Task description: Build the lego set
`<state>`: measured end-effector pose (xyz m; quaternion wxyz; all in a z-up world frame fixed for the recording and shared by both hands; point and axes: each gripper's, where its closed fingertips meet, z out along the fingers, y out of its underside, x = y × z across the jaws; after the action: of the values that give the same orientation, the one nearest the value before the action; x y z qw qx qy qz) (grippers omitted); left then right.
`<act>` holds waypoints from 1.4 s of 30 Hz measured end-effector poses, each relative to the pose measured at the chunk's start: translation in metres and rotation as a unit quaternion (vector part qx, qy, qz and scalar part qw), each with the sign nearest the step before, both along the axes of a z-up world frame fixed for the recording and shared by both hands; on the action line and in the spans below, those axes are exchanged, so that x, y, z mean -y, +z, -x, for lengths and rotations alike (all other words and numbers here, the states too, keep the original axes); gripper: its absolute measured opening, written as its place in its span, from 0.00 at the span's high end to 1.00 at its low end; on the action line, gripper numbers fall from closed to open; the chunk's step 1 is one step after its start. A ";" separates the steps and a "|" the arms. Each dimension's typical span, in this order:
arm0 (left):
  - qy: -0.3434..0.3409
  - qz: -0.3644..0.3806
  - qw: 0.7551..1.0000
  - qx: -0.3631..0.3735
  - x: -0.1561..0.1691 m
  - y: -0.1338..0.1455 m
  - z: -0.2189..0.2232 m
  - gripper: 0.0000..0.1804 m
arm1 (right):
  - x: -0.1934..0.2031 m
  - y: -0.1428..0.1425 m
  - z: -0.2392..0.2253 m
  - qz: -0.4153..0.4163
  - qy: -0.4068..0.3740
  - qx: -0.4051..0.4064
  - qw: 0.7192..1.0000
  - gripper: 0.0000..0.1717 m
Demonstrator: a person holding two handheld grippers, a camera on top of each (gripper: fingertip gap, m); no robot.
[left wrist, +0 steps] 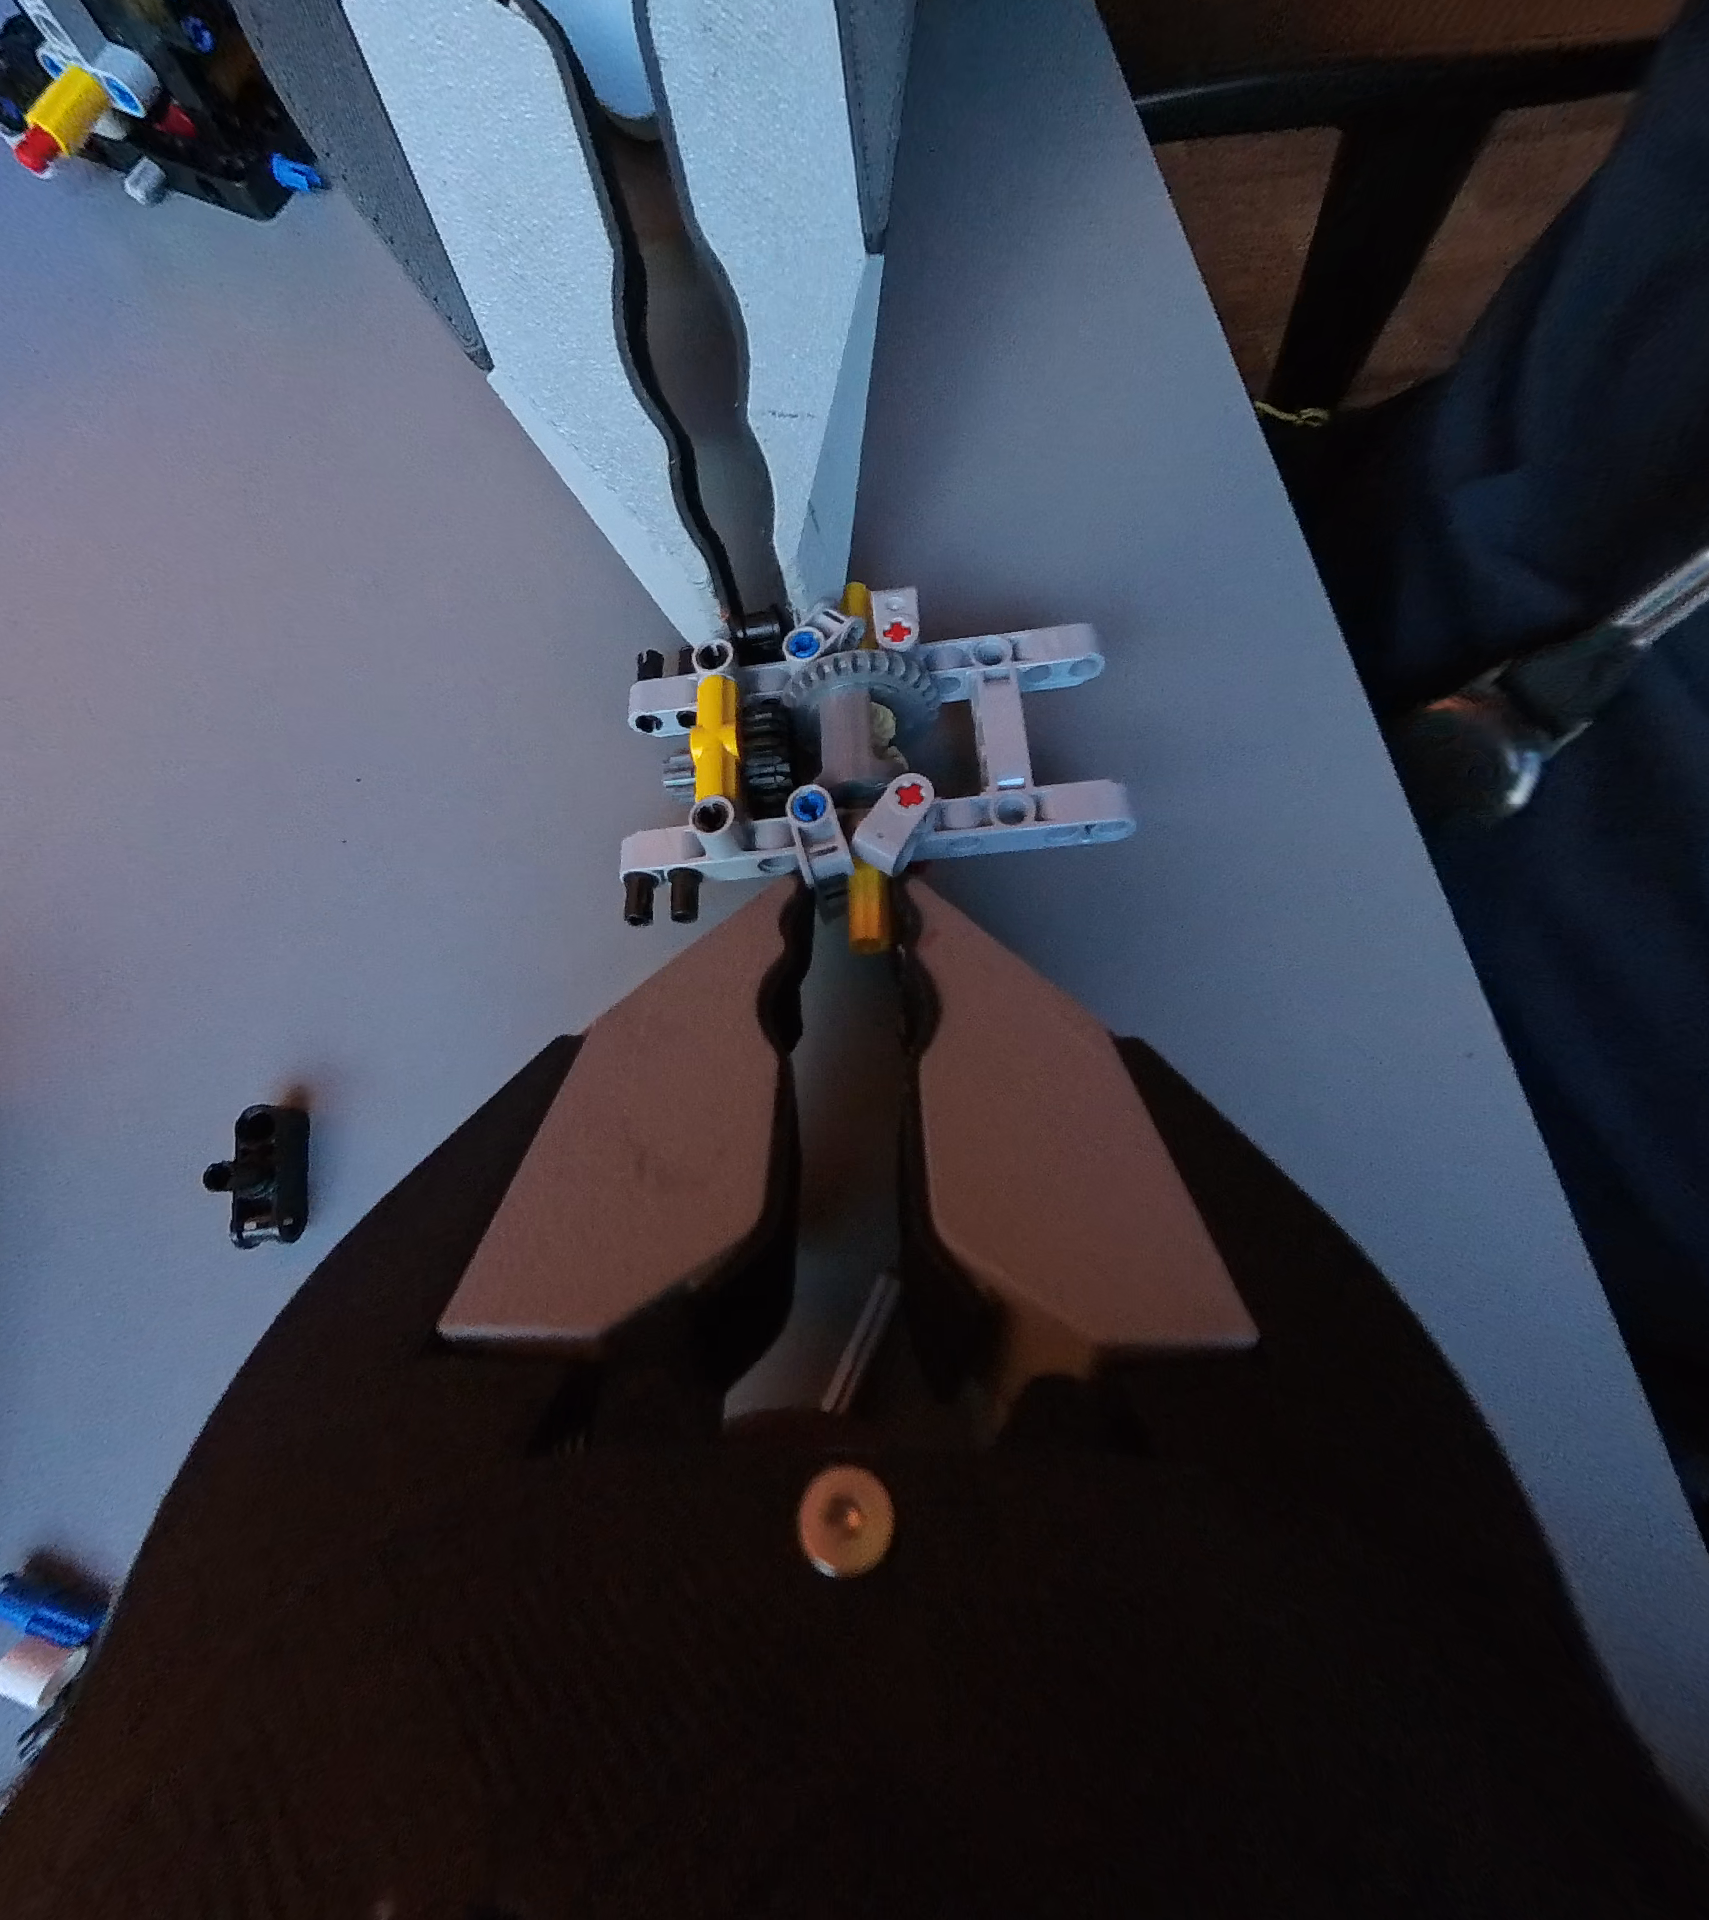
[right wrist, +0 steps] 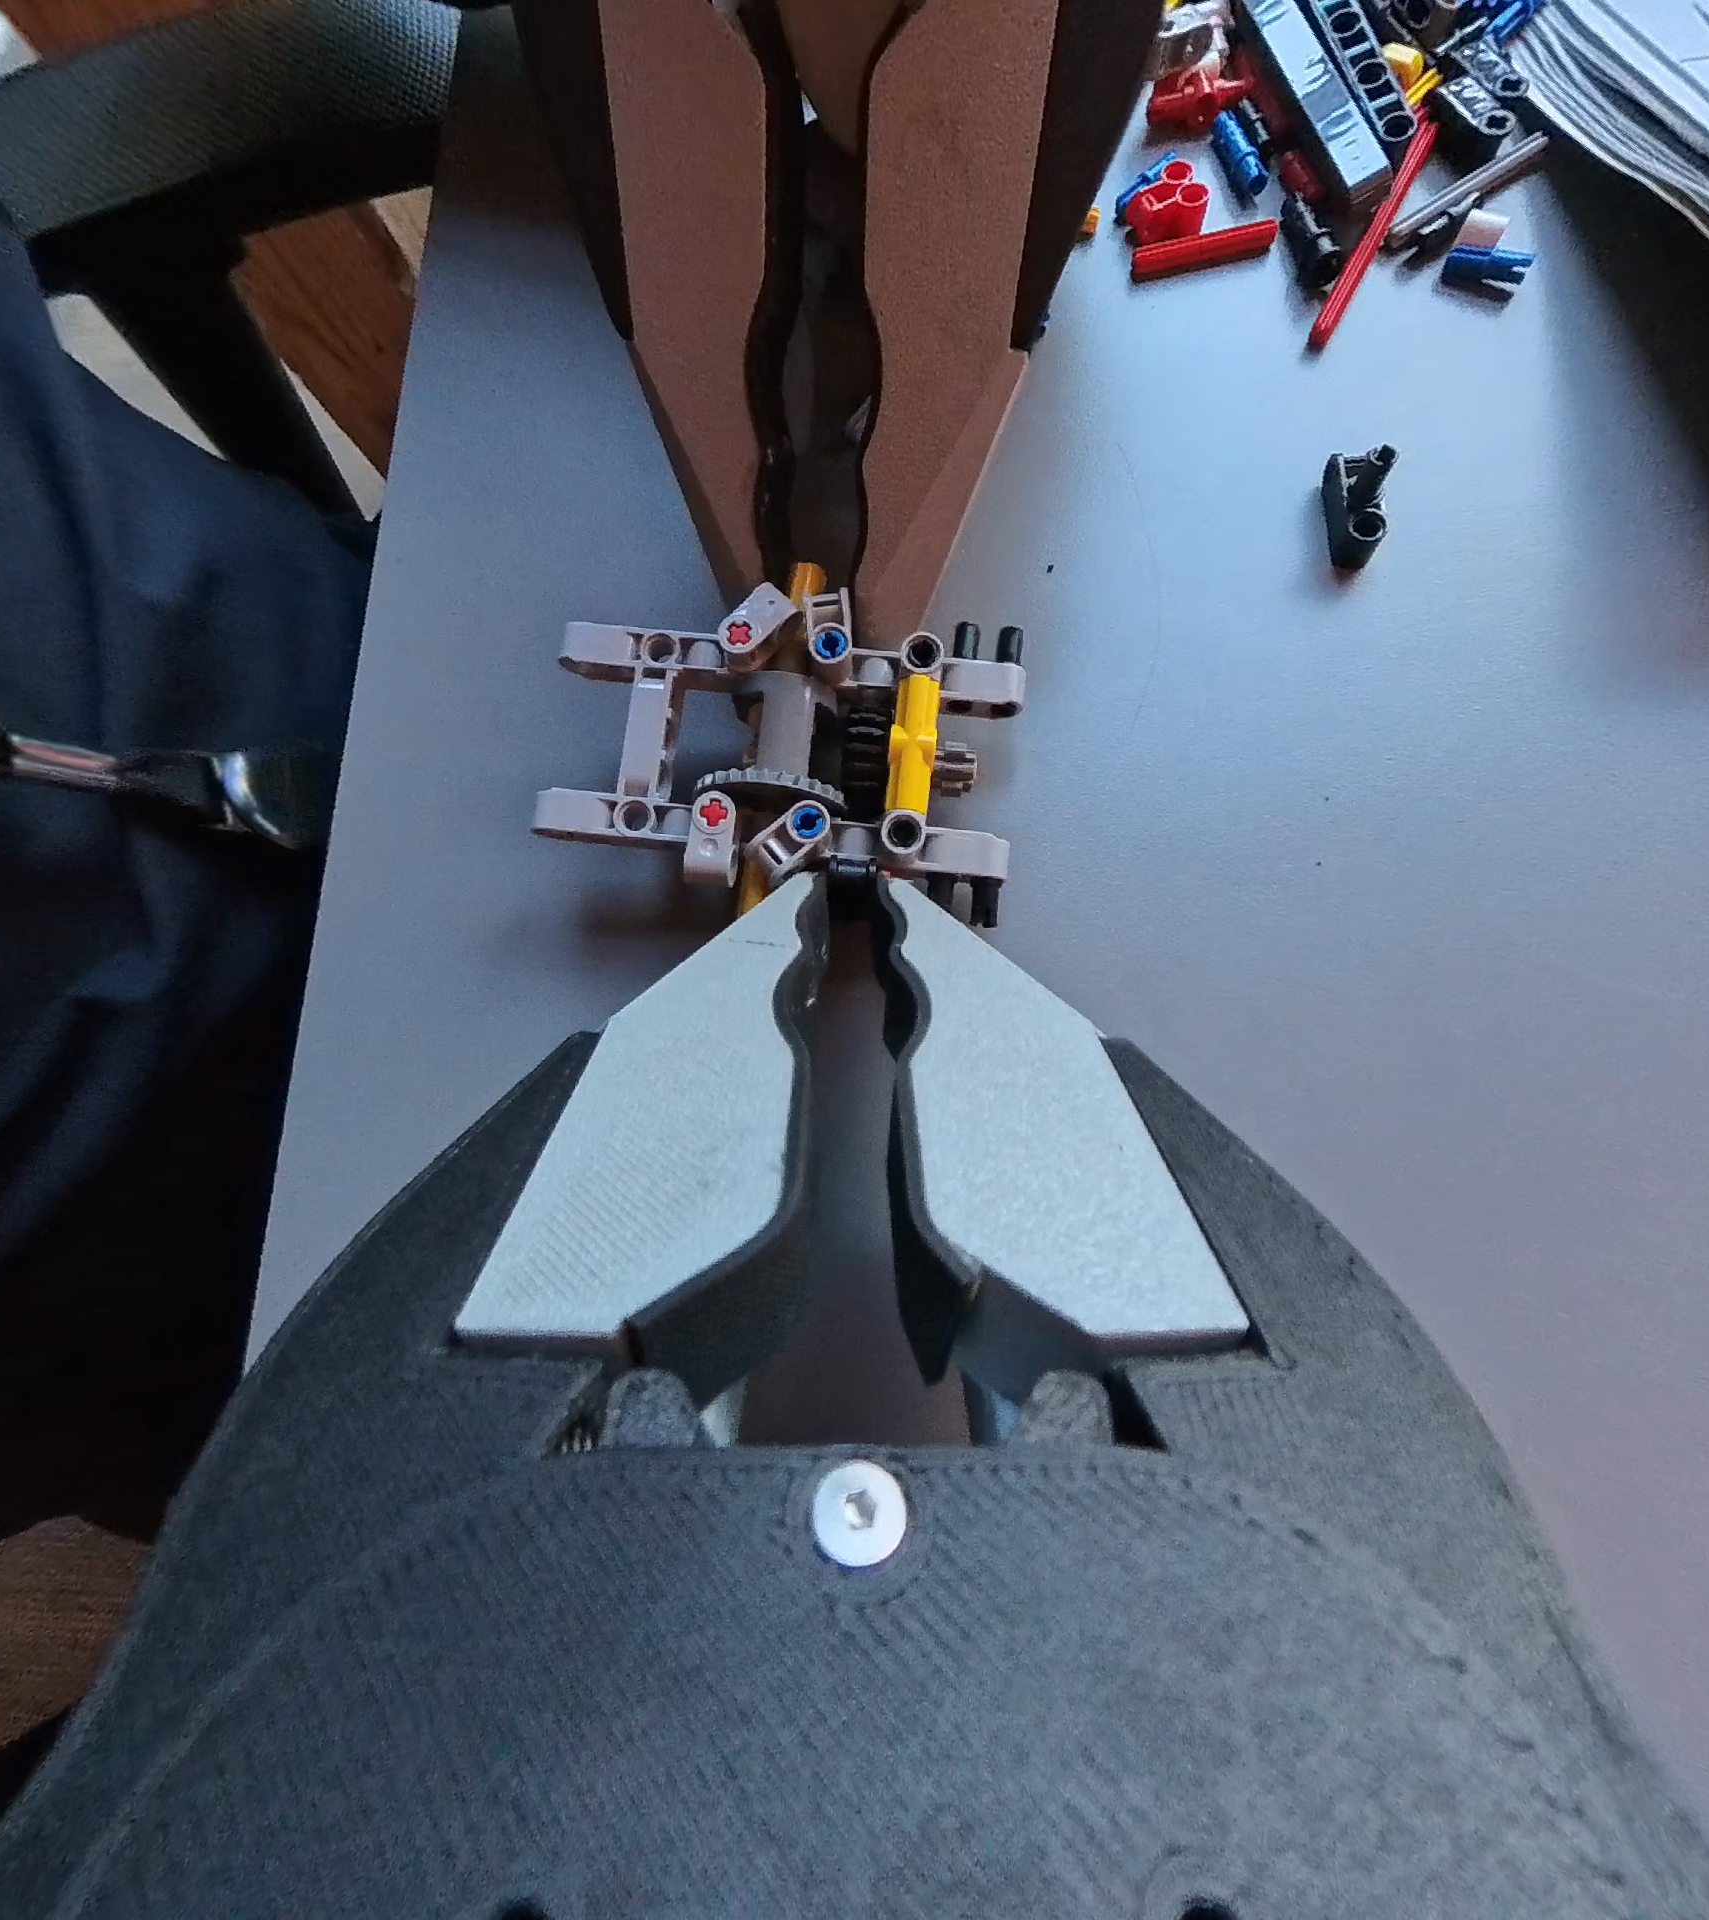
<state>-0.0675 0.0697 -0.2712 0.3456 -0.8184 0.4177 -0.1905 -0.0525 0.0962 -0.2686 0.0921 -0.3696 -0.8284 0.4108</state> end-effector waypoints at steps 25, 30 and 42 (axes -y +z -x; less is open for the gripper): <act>0.217 0.029 0.974 -0.056 -0.018 0.031 0.108 0.88 | -0.041 0.030 -0.005 0.024 -0.137 -0.106 0.985 0.94; 0.163 0.057 0.978 -0.113 -0.052 0.000 0.107 0.89 | -0.035 0.039 -0.002 0.060 -0.154 -0.109 0.980 0.91; 0.112 0.008 0.990 -0.089 -0.037 0.040 0.063 0.97 | -0.009 0.050 0.076 0.001 -0.114 -0.117 0.987 0.88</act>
<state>-0.1309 0.1068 -0.2314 0.3194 -0.8765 0.3510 -0.0810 -0.1289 0.1050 -0.2189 0.2340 -0.4111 -0.7640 0.4387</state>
